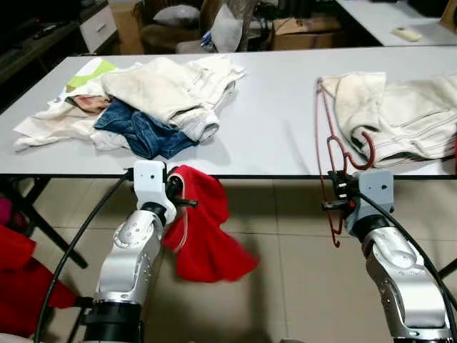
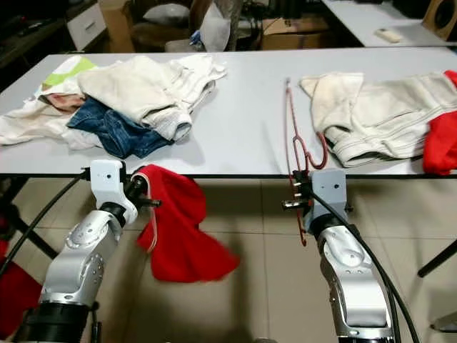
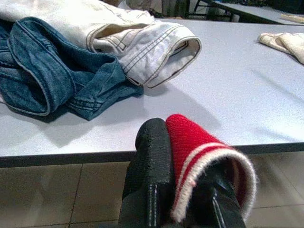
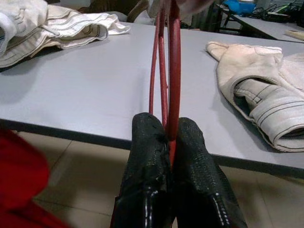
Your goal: Hang hanger
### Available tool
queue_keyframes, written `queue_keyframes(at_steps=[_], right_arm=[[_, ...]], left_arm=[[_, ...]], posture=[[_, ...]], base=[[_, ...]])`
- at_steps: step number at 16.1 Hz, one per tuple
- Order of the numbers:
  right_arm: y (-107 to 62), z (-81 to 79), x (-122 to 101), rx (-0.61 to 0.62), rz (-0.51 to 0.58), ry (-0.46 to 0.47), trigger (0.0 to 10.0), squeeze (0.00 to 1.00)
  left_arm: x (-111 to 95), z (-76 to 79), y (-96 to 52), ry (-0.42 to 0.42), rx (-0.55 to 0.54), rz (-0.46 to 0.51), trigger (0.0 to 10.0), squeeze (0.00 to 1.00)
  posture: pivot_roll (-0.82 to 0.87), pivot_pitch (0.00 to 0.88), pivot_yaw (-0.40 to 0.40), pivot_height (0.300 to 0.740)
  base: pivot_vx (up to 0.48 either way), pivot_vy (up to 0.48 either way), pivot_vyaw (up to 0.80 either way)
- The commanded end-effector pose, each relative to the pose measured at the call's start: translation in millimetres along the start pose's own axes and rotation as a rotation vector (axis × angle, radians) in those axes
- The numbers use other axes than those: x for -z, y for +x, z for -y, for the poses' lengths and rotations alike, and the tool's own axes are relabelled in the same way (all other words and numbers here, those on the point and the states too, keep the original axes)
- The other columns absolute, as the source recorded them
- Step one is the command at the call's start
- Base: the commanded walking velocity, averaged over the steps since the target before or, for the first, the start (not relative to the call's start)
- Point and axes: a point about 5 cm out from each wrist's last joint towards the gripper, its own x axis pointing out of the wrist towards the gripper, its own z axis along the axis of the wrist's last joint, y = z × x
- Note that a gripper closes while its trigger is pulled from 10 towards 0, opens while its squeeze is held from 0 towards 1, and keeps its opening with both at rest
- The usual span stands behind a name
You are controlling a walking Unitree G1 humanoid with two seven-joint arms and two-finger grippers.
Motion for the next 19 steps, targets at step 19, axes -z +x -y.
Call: queue_keyframes(at_steps=[19], right_arm=[[2.8,-3.0,-28,-0.081,0.066,-0.067,10.0,0.00]], left_arm=[[-38,-4.6,5.1,-0.002,0.034,0.127,10.0,0.00]], posture=[[-0.10,0.012,0.093,0.740]], base=[[0.093,0.187,-0.27]])
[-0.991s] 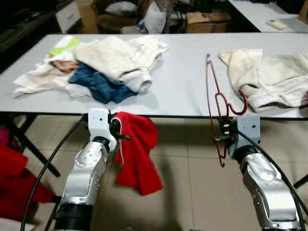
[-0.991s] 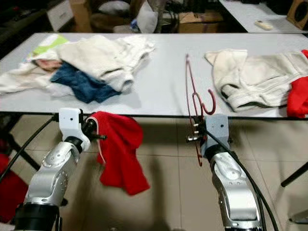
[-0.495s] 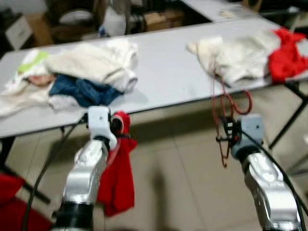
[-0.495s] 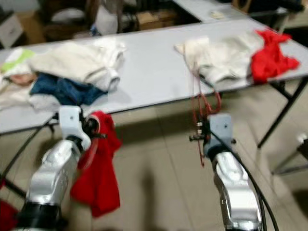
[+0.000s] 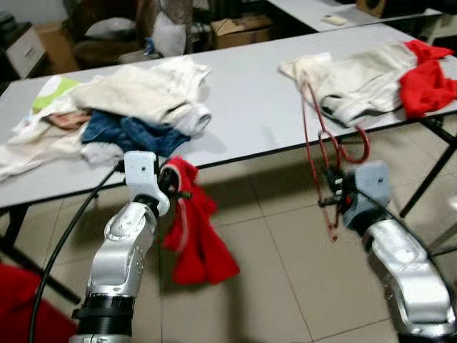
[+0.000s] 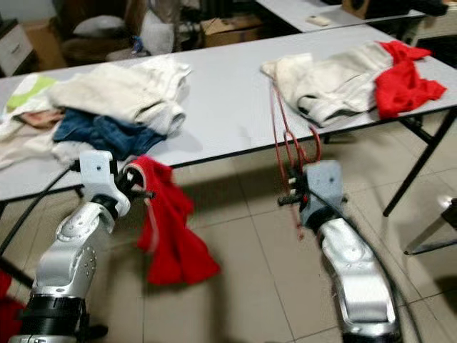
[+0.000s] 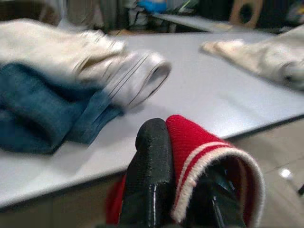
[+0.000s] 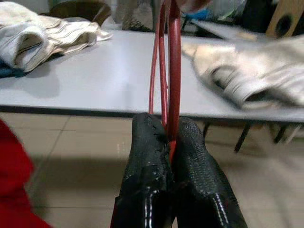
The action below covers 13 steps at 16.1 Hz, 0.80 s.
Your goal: Hang hanger
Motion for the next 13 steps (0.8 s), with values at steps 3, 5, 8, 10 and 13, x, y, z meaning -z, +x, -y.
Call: queue_keyframes(at_steps=[3,5,8,10,13], right_arm=[[6.0,5.8,-33,-0.068,0.082,-0.030,10.0,0.00],[3.6,13.6,-49,-0.148,0.110,-0.079,10.0,0.00],[-7.7,23.8,-68,-0.265,0.142,-0.105,10.0,0.00],[-20.9,29.3,-78,-0.388,0.153,-0.137,10.0,0.00],[-49.7,31.3,-93,-0.632,0.147,-0.189,10.0,0.00]], left_arm=[[-53,0.0,13.3,0.051,0.056,0.166,10.0,0.00],[-82,-0.4,21.4,0.071,0.075,0.241,10.0,0.00],[-120,-7.3,32.4,0.070,0.075,0.321,10.0,0.00],[-137,-7.5,40.2,0.105,0.107,0.337,10.0,0.00],[-160,-8.1,51.1,0.143,0.138,0.355,10.0,0.00]], posture=[[-0.10,0.005,0.092,0.740],[-0.11,0.000,0.091,0.740],[-0.12,0.000,0.088,0.740],[-0.11,0.000,0.086,0.740],[-0.12,0.000,0.089,0.740]], base=[[0.474,0.000,0.53],[0.480,0.000,0.00],[0.480,0.000,0.00],[0.480,0.000,0.00],[0.480,0.000,0.00]])
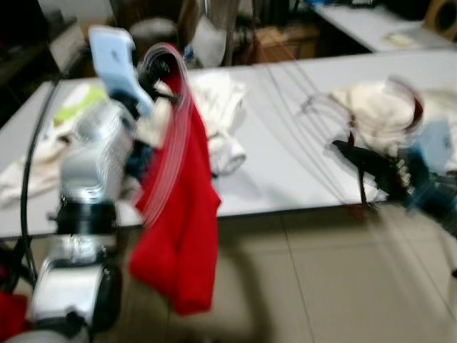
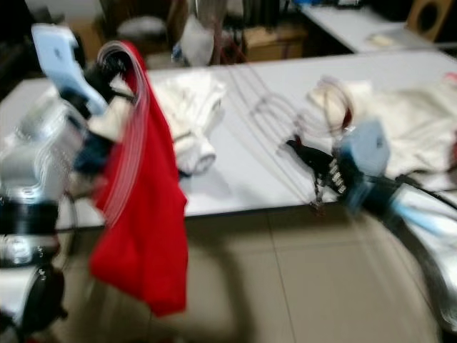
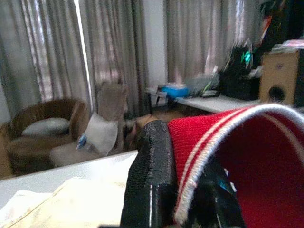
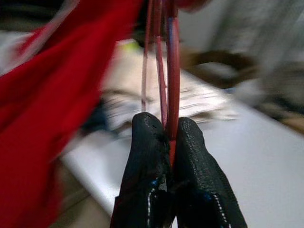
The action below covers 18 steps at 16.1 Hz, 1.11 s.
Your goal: Hang hanger
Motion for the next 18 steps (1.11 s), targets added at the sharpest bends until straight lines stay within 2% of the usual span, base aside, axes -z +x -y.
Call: queue_keyframes(at_steps=[1,4,5,8,10,12,13,15,18], right_arm=[[-11.4,-3.2,-11,-0.082,0.011,-0.007,10.0,0.00],[-21.6,-17.2,-14,-0.238,-0.008,0.043,10.0,0.00],[-21.3,-22.2,-16,-0.299,-0.009,0.052,10.0,0.00],[-10.5,-22.8,-14,-0.350,-0.057,0.020,10.0,0.00],[-0.6,-17.3,-11,-0.345,-0.096,-0.010,10.0,0.00],[18.1,-7.8,-11,-0.359,-0.135,-0.079,10.0,0.00],[23.8,-4.0,-12,-0.358,-0.143,-0.104,10.0,0.00],[41.9,16.5,-20,-0.352,-0.168,-0.180,10.0,0.00],[59.9,33.6,-31,-0.403,-0.171,-0.234,10.0,0.00]], left_arm=[[-26,0.9,11.6,0.060,0.022,0.080,10.0,0.00],[-48,-15.2,24.6,0.123,0.008,0.106,10.0,0.00],[-62,-15.5,30.2,0.129,0.034,0.138,10.0,0.00],[-90,-3.6,42.2,0.112,0.114,0.210,10.0,0.00],[-109,7.1,48.4,0.063,0.161,0.252,10.0,0.00],[-125,28.7,49.8,0.065,0.284,0.277,10.0,0.00],[-128,33.5,48.6,0.072,0.315,0.284,10.0,0.00],[-134,41.9,42.5,0.104,0.383,0.285,10.0,0.00],[-134,53.0,34.9,0.118,0.459,0.269,10.0,0.00]], posture=[[-0.12,0.000,0.090,0.740],[-0.12,0.000,0.087,0.740],[-0.12,0.000,0.087,0.740],[-0.11,0.000,0.089,0.740],[-0.11,0.000,0.085,0.740],[-0.10,0.000,0.079,0.740],[-0.10,0.000,0.077,0.740],[-0.08,0.000,0.056,0.740],[-0.07,0.000,0.035,0.740]], base=[[0.480,0.000,0.00],[0.480,0.000,0.00],[0.480,0.000,0.00],[0.480,0.000,0.00],[0.403,0.000,0.00],[0.000,0.000,0.00],[0.000,0.000,0.00],[0.000,0.000,0.00],[0.000,0.000,0.00]])
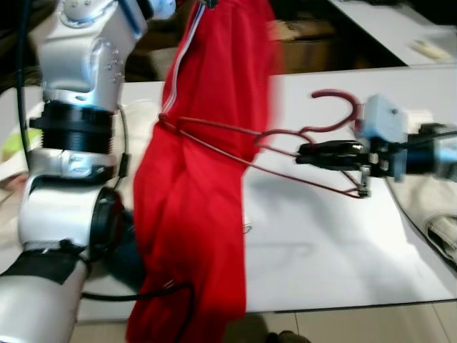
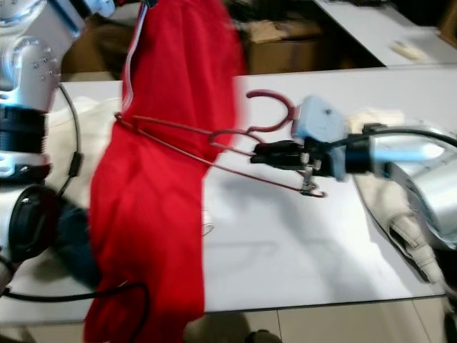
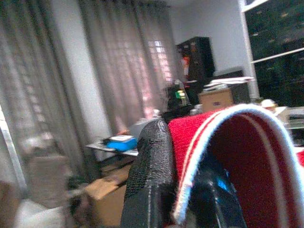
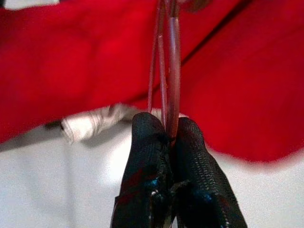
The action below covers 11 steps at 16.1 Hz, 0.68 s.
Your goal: Hang hanger
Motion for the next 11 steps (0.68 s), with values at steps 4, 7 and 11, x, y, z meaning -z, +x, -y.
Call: queue_keyframes(at_steps=[4,7,11], right_arm=[[23.8,38.2,15,-0.028,-0.161,-0.073,10.0,0.00],[35.6,84.1,9,0.199,-0.261,-0.167,10.0,0.00],[4.8,146.1,-109,0.913,0.231,-0.344,10.0,0.00]], left_arm=[[-20,12.7,-3.2,0.001,0.058,0.036,10.0,0.00],[-43,10.8,-6.9,-0.023,0.070,0.127,10.0,0.00],[-91,-10.8,-25.1,-0.019,-0.052,0.380,10.0,0.00]], posture=[[-0.05,0.000,0.024,0.740],[-0.05,0.000,0.022,0.740],[-0.03,0.000,-0.001,0.740]], base=[[0.000,0.000,0.00],[0.000,0.000,0.00],[0.000,0.000,0.00]])
